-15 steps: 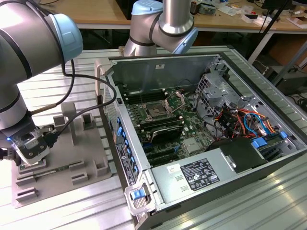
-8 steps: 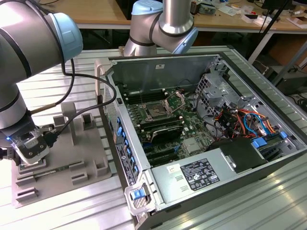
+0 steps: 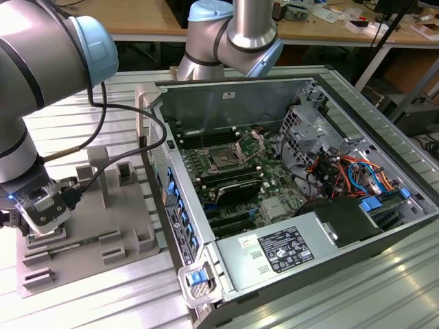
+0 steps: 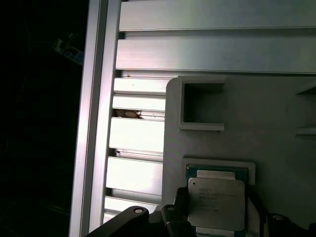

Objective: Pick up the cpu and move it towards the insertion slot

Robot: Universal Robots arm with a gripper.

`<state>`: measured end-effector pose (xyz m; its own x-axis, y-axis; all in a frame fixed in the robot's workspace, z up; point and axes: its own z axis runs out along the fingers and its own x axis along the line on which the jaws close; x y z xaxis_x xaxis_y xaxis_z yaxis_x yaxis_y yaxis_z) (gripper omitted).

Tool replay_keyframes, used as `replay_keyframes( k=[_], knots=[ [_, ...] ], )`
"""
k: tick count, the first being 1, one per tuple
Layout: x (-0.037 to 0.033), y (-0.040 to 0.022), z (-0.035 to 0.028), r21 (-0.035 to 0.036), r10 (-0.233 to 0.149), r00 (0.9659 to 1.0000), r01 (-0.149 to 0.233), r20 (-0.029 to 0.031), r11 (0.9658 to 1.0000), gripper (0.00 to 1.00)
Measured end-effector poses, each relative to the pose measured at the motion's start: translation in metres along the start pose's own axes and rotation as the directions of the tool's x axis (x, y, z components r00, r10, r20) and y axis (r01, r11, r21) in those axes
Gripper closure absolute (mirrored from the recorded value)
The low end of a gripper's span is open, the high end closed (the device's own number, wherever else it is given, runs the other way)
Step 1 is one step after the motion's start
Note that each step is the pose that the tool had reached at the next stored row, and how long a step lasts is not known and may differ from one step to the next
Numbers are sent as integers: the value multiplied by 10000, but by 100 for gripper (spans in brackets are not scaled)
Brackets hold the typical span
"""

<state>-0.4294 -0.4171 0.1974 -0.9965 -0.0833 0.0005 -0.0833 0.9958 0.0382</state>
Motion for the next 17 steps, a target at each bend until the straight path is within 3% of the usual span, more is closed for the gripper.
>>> replay_keyframes(
  k=[17],
  knots=[
    [0, 1, -35, 0, 0, 10000, 0, 1, 10000, 45]
  ],
)
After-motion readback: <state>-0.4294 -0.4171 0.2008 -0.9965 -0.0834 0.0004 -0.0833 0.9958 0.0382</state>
